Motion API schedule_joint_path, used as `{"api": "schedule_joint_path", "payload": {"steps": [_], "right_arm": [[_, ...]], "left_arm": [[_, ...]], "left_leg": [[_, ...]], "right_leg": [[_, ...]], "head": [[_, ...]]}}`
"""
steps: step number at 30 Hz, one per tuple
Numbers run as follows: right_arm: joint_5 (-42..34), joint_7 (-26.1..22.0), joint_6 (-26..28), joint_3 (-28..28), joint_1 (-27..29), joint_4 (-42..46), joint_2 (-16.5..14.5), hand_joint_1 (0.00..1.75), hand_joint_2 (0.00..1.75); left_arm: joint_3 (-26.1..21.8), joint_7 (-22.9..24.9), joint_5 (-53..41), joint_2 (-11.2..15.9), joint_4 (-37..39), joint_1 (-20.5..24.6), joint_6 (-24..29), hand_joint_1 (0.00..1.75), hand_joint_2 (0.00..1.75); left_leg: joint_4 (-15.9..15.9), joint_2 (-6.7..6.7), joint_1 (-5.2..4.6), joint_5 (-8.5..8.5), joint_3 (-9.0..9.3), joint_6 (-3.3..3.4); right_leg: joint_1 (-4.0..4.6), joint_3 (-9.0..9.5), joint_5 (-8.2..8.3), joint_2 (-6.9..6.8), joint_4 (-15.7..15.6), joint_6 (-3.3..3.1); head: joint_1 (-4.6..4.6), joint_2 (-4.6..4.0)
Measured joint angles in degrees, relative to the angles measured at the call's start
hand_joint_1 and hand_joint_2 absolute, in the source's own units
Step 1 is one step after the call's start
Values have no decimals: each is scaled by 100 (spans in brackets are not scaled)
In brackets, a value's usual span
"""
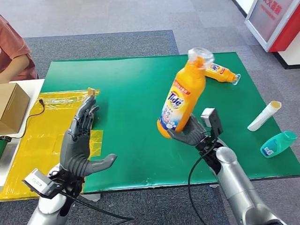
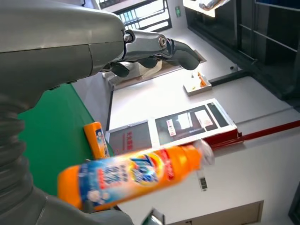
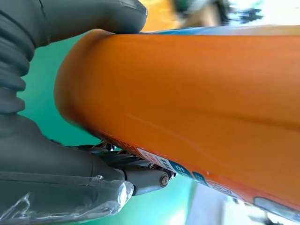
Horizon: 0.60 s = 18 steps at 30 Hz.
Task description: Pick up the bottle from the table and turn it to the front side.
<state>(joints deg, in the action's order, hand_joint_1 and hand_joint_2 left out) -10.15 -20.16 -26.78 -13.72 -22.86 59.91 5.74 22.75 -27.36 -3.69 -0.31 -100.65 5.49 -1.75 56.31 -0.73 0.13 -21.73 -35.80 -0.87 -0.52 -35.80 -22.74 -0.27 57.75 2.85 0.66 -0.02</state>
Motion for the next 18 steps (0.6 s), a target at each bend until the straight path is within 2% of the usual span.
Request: {"api": "schedule_joint_path", "payload": {"steps": [3,6,9,12,15,18], "right_arm": [[-395,-1,89,208,283,461,-51,175,175],[-342,-23,279,308,484,830,-81,175,175],[558,-112,1058,327,651,1207,-87,175,175],[1438,-115,1730,309,843,1620,-100,175,175],[1705,-108,1917,277,979,1923,-127,175,175],[1742,-104,1949,264,1037,2079,-149,175,175]], "left_arm": [[0,-20,-1,37,0,6,85,0,175],[-2,-30,-27,69,-1,5,166,0,175],[-108,-55,101,115,-57,-47,364,0,175],[-452,54,558,185,-121,-117,223,0,175],[-793,122,747,228,-127,-146,57,0,175],[-931,122,745,238,-127,-163,8,0,175]], "left_leg": [[0,-1,0,-1,0,-2],[0,-2,0,-2,0,-3],[-1,-2,1,-2,-2,-3],[-1,-2,1,-2,-2,-4],[-1,-2,2,-2,-2,-4],[-1,-1,1,-2,-2,-4]], "right_leg": [[0,-1,0,1,1,-1],[1,-3,-1,2,1,-1],[1,-2,-3,2,1,-2],[2,-3,-4,2,2,-4],[2,-4,-5,1,2,-5],[2,-2,-5,0,2,-4]], "head": [[-1,0],[-1,0],[1,0],[1,0],[-1,0],[0,0]]}}
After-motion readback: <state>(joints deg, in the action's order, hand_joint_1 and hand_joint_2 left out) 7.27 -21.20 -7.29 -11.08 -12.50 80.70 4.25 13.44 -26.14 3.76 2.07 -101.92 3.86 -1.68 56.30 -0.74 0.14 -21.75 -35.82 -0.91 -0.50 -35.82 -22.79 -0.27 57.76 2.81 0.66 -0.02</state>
